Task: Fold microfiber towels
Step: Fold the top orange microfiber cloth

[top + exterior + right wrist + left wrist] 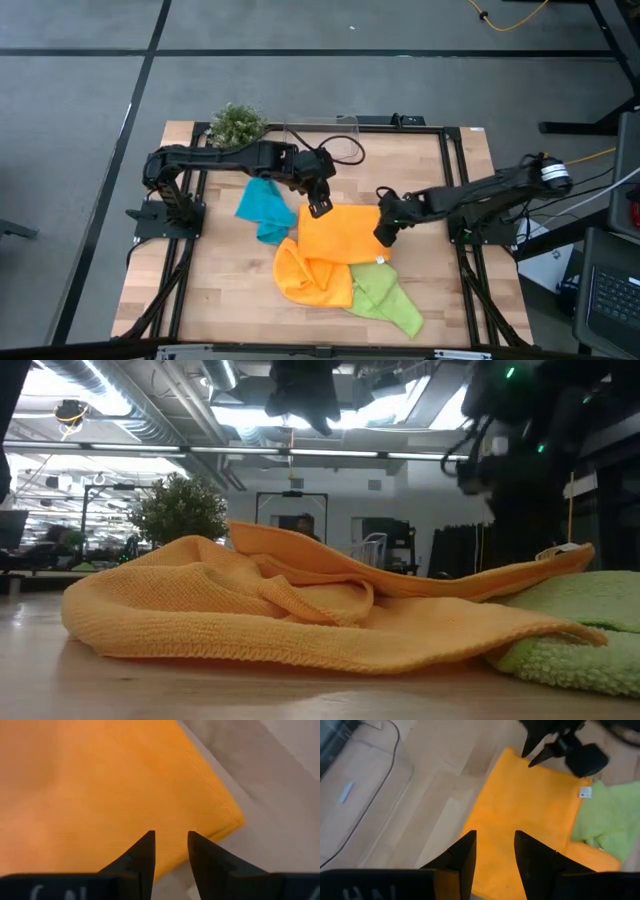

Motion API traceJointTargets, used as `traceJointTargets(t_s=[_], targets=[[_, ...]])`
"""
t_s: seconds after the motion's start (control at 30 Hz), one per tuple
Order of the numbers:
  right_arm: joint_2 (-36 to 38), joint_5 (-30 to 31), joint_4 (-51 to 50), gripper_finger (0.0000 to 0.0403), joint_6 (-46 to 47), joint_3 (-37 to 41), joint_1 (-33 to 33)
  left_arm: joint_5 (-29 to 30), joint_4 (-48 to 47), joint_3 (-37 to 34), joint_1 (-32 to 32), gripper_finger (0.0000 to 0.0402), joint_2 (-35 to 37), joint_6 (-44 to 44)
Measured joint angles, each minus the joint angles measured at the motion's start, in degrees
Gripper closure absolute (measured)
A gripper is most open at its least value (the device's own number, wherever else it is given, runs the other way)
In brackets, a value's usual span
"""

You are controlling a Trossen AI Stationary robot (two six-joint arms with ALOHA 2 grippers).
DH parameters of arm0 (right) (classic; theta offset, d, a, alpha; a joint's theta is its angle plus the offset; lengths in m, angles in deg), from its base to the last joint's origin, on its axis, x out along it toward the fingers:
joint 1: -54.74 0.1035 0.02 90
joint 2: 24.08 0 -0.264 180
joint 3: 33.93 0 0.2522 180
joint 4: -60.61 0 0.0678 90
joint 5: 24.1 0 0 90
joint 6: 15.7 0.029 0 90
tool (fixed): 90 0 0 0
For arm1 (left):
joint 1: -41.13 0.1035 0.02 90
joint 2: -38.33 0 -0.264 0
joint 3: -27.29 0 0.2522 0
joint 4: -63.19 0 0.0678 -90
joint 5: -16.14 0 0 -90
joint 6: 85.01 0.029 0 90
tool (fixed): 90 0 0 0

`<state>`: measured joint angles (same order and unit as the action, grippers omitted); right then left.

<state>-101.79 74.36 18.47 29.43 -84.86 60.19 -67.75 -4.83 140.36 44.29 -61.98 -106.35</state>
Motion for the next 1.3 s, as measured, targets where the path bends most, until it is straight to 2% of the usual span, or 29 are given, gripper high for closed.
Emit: traceJointTargets(t_s=[0.27, 0.4, 0.53, 0.7, 0.93, 1.03, 1.17, 1.3], targets=[[-5.0, -2.1, -3.6, 0.0289, -6.0, 0.0, -5.1, 0.5, 0.0, 0.0, 0.0, 0.0277, 0.0, -0.1], [-5.2, 1.8, -9.3, 0.0289, -10.0, 0.0, -9.6, 1.1, 0.0, 0.0, 0.0, 0.0277, 0.0, -0.1], [-5.2, 4.6, -10.1, 0.0289, -15.6, 0.0, -15.0, 1.9, 0.0, 0.0, 0.0, 0.0277, 0.0, -0.1], [-4.6, 0.5, -10.6, 0.0289, -17.2, -1.3, -18.6, 2.0, -0.1, 0.0, 0.0, 0.0277, 0.0, -0.1], [0.8, -0.6, -10.4, 0.0289, -16.3, -4.9, -17.9, 2.2, -0.1, 0.0, 0.0, 0.0277, 0.0, -0.1], [2.9, -3.0, -6.0, 0.0289, -15.7, -4.5, -16.0, 2.2, -0.1, 0.0, 0.0, 0.0277, 0.0, -0.1], [1.7, -8.6, 1.8, 0.0289, -16.5, -2.2, -11.7, 2.2, -0.1, 0.0, 0.0, 0.0277, 0.0, -0.1], [-2.0, -6.5, 4.4, 0.0289, -15.5, -1.9, -7.2, 2.2, -0.1, 0.0, 0.0, 0.0277, 0.0, -0.1]])
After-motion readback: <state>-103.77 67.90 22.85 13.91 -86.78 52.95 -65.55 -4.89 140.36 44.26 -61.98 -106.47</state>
